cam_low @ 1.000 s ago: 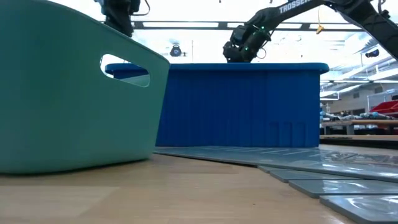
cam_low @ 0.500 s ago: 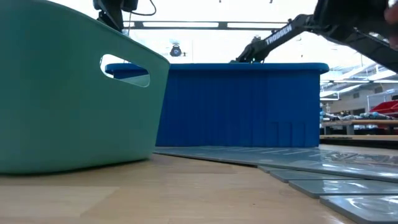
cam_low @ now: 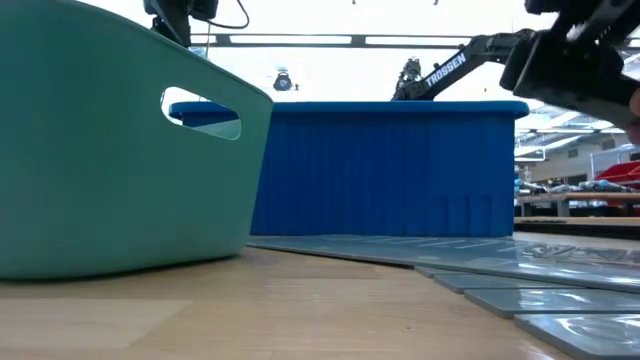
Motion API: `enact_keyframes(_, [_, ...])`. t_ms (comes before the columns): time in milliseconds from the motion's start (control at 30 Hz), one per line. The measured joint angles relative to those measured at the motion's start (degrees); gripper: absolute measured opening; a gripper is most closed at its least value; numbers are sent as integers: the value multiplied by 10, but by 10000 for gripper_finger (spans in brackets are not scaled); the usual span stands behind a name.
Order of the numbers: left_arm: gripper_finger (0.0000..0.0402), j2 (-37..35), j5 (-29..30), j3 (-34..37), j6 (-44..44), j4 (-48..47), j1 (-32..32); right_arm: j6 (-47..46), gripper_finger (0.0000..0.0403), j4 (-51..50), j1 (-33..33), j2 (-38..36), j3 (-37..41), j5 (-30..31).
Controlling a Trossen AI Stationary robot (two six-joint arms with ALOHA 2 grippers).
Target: Sort Items/Unsort Items
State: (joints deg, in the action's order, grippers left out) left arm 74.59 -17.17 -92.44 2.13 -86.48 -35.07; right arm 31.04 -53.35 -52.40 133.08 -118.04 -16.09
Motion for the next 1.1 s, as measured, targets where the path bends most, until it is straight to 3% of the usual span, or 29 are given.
enact_keyframes(300, [141,0,-42,0,2,-32,1,-3,229,38,7,-1,57,9])
enact_keyframes(500, [136,-22,-119,8,6,-36,46,-4,129,41,8,-1,57,15])
enact_keyframes(667, [105,-38,-96,8,-28,-35,119,-14,128,33,10,0,30,17])
enact_keyframes(900, [13,-74,-60,8,-121,-36,248,-17,128,-18,14,-16,-43,-5])
enact_keyframes(1100, [4,-99,-15,9,-269,-19,378,-23,128,-54,24,-28,-121,-20])
